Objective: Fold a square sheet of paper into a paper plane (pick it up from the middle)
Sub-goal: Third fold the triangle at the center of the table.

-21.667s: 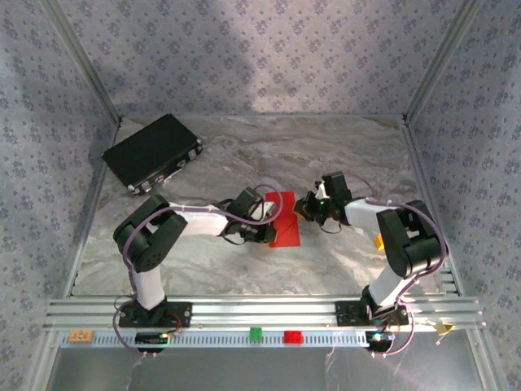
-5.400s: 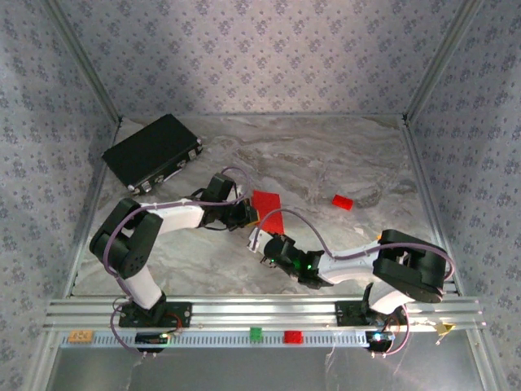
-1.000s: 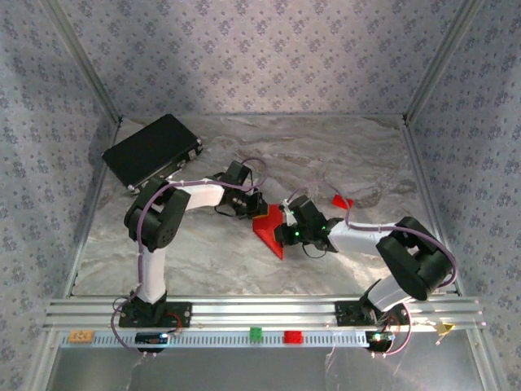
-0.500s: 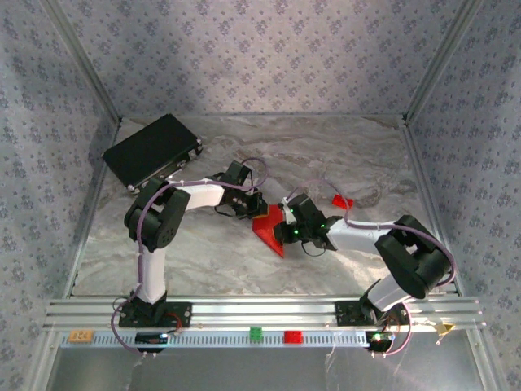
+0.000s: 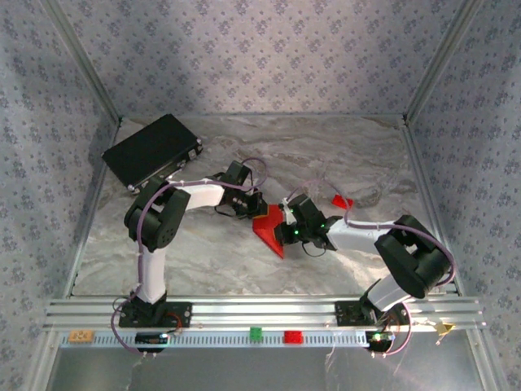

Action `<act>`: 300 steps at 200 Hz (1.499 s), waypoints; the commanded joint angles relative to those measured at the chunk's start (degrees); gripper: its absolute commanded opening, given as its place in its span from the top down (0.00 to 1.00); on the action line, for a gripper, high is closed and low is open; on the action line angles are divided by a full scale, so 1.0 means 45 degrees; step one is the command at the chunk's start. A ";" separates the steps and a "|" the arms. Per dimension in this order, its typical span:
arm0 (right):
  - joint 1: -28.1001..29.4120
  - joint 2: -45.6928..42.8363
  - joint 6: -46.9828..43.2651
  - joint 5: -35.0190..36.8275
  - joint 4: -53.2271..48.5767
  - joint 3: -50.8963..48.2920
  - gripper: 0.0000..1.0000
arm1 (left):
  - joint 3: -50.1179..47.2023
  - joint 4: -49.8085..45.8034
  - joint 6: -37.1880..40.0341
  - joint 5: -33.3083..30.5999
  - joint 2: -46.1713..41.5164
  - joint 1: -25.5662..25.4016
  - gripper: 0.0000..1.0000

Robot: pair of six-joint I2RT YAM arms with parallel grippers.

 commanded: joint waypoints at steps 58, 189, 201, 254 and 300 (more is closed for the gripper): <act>-0.0059 0.0198 -0.0027 0.0293 -0.0282 0.0058 0.97 | -0.0250 -0.0493 0.0016 -0.0226 0.0308 -0.0138 0.90; -0.0025 0.0377 0.0101 0.0402 -0.0206 -0.0016 0.96 | -0.0237 -0.0462 -0.0033 -0.0200 0.0328 -0.0163 0.90; -0.0040 0.0361 0.0117 0.0380 -0.0242 -0.0025 0.96 | -0.0234 -0.0462 -0.0017 -0.0207 0.0309 -0.0154 0.90; 0.0055 0.0110 0.0257 0.0140 -0.0387 -0.0073 0.96 | -0.0214 -0.0477 -0.0034 -0.0211 0.0313 -0.0156 0.90; 0.0112 0.0034 0.0285 0.0289 -0.0622 -0.0040 0.96 | -0.0245 -0.0482 -0.0023 -0.0186 0.0319 -0.0159 0.90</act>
